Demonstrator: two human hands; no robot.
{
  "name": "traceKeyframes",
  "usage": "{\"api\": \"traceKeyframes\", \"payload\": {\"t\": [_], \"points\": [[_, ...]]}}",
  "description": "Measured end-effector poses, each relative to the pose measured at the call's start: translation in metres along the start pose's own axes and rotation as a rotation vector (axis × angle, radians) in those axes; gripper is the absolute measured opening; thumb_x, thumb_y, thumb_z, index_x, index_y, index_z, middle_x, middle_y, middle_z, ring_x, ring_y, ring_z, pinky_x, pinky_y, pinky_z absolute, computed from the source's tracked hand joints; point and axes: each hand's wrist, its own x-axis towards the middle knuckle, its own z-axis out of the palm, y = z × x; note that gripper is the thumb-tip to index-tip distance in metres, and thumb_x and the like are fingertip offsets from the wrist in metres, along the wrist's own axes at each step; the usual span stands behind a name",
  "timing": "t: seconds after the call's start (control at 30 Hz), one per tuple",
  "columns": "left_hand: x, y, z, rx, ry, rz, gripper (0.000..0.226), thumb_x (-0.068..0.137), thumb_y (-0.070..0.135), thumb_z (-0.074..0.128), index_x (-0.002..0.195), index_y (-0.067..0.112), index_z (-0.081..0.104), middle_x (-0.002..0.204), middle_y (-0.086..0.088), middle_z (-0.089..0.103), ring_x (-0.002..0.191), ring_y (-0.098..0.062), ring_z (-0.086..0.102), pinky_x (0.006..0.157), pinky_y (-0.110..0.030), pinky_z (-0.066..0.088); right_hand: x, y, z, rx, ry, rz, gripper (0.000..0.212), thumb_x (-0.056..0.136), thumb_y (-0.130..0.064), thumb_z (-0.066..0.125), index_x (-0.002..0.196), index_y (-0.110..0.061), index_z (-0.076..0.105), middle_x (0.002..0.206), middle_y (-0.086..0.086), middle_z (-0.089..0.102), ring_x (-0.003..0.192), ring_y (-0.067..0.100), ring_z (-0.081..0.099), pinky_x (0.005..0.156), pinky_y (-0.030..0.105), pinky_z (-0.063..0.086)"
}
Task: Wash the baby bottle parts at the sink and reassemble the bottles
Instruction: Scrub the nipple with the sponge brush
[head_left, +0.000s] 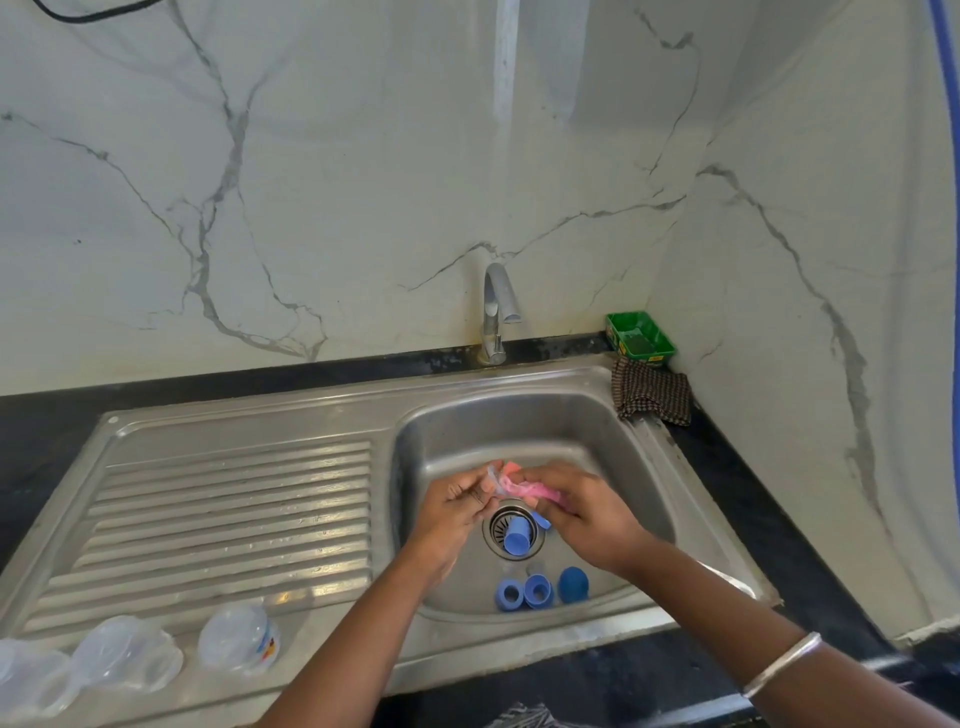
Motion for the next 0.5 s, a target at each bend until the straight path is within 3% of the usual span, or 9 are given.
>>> {"api": "traceKeyframes", "payload": {"t": [0.13, 0.23, 0.3, 0.4, 0.47, 0.5], "points": [[0.005, -0.005, -0.009, 0.079, 0.047, 0.036, 0.037, 0.090, 0.007, 0.063, 0.126, 0.016, 0.063, 0.120, 0.015, 0.069, 0.104, -0.001, 0.067, 0.083, -0.019, 0.053, -0.005, 0.009, -0.003, -0.031, -0.037, 0.036, 0.035, 0.093, -0.020, 0.065, 0.123, -0.038, 0.067, 0.116, -0.016, 0.066, 0.107, 0.006, 0.063, 0.087, 0.044, 0.054], [0.010, -0.005, -0.019, 0.261, 0.066, 0.077, 0.047, 0.091, 0.000, 0.065, 0.133, 0.022, 0.059, 0.116, 0.014, 0.071, 0.106, -0.001, 0.065, 0.090, -0.023, 0.053, -0.009, 0.016, -0.007, -0.052, 0.015, 0.128, 0.041, 0.093, -0.025, 0.065, 0.124, -0.050, 0.059, 0.114, -0.017, 0.068, 0.103, -0.003, 0.063, 0.086, 0.031, 0.055], [0.010, -0.007, -0.023, 0.318, 0.111, 0.081, 0.043, 0.089, 0.002, 0.069, 0.126, 0.025, 0.065, 0.117, 0.004, 0.070, 0.107, -0.010, 0.066, 0.093, -0.030, 0.054, -0.009, 0.018, -0.011, -0.011, 0.039, 0.205, 0.041, 0.094, -0.031, 0.065, 0.126, -0.053, 0.052, 0.105, -0.021, 0.067, 0.089, -0.011, 0.062, 0.075, 0.016, 0.050], [0.007, -0.011, -0.023, 0.303, 0.149, 0.075, 0.027, 0.088, 0.003, 0.071, 0.106, 0.022, 0.066, 0.099, -0.001, 0.075, 0.089, -0.015, 0.071, 0.086, -0.033, 0.056, -0.005, 0.020, -0.009, 0.074, 0.045, 0.262, 0.036, 0.096, -0.027, 0.063, 0.130, -0.039, 0.057, 0.103, -0.022, 0.064, 0.091, -0.008, 0.062, 0.073, 0.003, 0.043], [0.005, -0.013, -0.019, 0.238, 0.138, 0.046, 0.024, 0.090, 0.001, 0.068, 0.104, 0.020, 0.066, 0.092, 0.001, 0.077, 0.082, -0.012, 0.071, 0.079, -0.026, 0.055, 0.000, 0.019, -0.008, 0.080, 0.061, 0.265, 0.034, 0.097, -0.023, 0.063, 0.130, -0.028, 0.062, 0.109, -0.010, 0.066, 0.099, 0.003, 0.062, 0.082, 0.008, 0.045], [0.004, -0.013, -0.017, 0.182, 0.126, 0.020, 0.023, 0.091, 0.000, 0.065, 0.106, 0.018, 0.066, 0.093, 0.001, 0.077, 0.083, -0.012, 0.072, 0.077, -0.024, 0.055, 0.002, 0.018, -0.008, 0.068, 0.063, 0.252, 0.033, 0.097, -0.021, 0.063, 0.129, -0.025, 0.064, 0.112, -0.005, 0.066, 0.103, 0.009, 0.062, 0.089, 0.017, 0.048]]}}
